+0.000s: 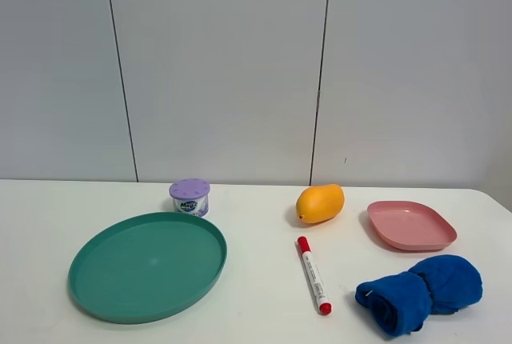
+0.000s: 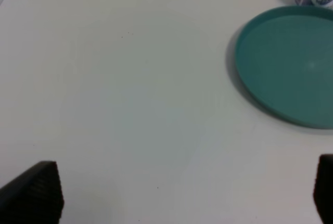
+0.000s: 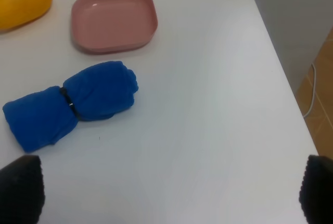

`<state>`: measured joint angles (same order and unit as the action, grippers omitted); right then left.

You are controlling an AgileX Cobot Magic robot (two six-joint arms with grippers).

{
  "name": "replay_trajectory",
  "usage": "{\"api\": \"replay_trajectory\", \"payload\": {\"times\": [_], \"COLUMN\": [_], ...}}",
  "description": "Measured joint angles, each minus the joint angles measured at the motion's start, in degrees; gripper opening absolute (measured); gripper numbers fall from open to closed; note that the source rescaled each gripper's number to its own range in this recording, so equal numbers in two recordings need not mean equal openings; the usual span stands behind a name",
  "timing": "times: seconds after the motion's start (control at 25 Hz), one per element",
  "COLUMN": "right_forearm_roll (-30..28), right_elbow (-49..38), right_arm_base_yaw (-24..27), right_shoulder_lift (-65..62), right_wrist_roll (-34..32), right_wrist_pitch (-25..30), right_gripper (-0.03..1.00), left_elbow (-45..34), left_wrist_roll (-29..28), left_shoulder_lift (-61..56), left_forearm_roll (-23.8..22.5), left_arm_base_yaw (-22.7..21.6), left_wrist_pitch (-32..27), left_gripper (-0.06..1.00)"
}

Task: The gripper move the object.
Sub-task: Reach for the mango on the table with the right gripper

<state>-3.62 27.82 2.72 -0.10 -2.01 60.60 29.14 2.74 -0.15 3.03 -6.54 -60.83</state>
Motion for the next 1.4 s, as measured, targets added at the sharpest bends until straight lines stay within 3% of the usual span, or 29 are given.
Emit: {"api": "replay_trajectory", "payload": {"times": [1.4], "right_forearm_roll": [0.0], "right_elbow": [0.0], "right_arm_base_yaw": [0.0], "right_shoulder_lift": [0.0], "right_wrist_roll": [0.0], "right_wrist_pitch": [0.0], "right_gripper": [1.0], "left_elbow": [0.0], "left_wrist_roll": [0.0], "left_shoulder_lift": [0.0], "left_forearm_roll": [0.0], "left_arm_base_yaw": [0.0], "left_wrist_pitch": [0.0], "left_gripper": [1.0]}}
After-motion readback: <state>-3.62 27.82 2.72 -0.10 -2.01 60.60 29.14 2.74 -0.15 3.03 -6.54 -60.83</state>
